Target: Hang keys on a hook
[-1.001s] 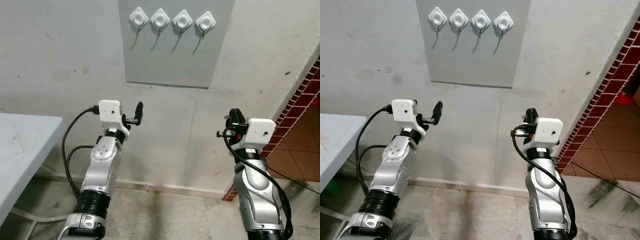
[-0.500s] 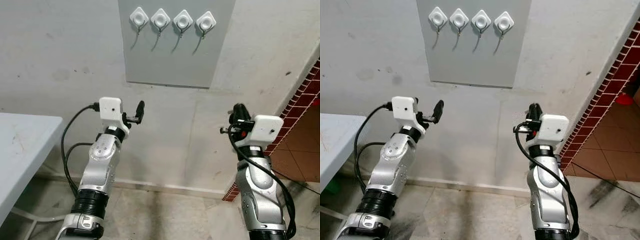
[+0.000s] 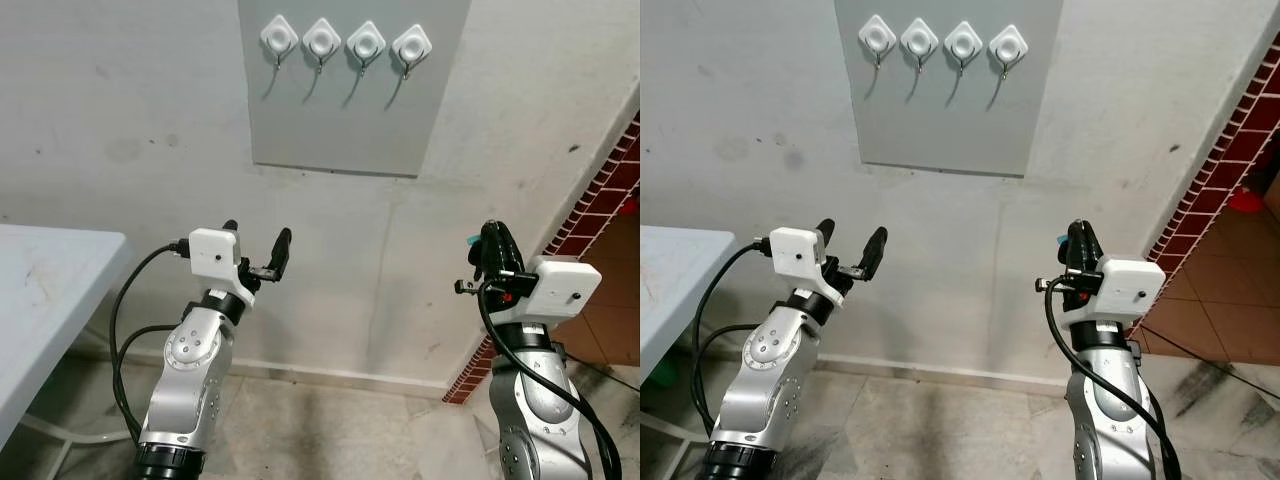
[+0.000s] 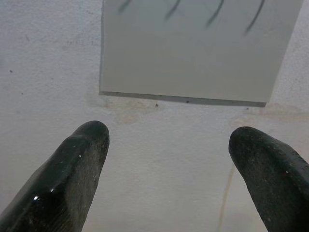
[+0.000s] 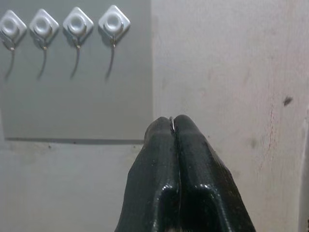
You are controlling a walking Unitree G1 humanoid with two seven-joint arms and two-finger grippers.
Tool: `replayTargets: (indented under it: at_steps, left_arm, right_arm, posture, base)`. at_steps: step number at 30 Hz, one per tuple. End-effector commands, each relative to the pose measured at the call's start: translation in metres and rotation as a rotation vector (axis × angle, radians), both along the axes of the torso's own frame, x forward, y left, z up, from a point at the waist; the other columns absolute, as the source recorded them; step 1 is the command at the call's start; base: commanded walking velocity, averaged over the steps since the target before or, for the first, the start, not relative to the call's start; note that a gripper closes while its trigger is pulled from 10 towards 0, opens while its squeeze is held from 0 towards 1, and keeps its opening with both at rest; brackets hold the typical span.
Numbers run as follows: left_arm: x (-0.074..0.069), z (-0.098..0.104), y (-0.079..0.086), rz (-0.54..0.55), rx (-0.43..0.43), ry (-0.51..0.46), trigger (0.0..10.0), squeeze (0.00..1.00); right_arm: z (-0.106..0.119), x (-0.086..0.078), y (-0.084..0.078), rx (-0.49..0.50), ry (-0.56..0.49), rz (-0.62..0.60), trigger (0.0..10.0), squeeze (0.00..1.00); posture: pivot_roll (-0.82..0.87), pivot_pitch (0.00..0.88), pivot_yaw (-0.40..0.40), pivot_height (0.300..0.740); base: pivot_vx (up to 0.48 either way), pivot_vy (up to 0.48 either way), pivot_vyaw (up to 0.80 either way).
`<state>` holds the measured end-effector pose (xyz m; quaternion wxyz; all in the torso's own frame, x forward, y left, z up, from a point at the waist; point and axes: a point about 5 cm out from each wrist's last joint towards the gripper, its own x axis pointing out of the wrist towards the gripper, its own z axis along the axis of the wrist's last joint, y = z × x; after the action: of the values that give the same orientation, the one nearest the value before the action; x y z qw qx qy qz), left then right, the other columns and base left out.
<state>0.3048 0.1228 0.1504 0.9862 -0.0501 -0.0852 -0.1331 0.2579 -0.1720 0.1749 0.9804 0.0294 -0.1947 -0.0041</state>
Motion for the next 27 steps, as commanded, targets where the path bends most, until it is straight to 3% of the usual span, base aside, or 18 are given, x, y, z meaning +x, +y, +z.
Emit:
replayTargets:
  at_steps: [1, 8, 27]
  left_arm:
    - [0.004, 0.015, -0.002, -0.024, 0.021, -0.040, 10.0, 0.00]
    - [0.007, 0.023, -0.001, -0.023, 0.027, -0.043, 10.0, 0.00]
    - [0.004, 0.024, -0.002, -0.020, 0.016, -0.023, 10.0, 0.00]
  right_arm:
    - [0.022, 0.003, 0.002, -0.018, -0.071, 0.010, 10.0, 0.00]
    - [0.036, 0.007, 0.003, -0.016, -0.114, 0.013, 10.0, 0.00]
    - [0.029, 0.006, 0.010, -0.004, -0.076, 0.038, 10.0, 0.00]
  posture:
    - [-0.03, 0.023, -0.034, 0.740]
    - [-0.03, 0.028, -0.036, 0.740]
    - [-0.02, 0.026, -0.038, 0.740]
  base:
    - [0.000, 0.000, 0.00]
    - [0.000, 0.000, 0.00]
    - [0.038, 0.000, 0.00]
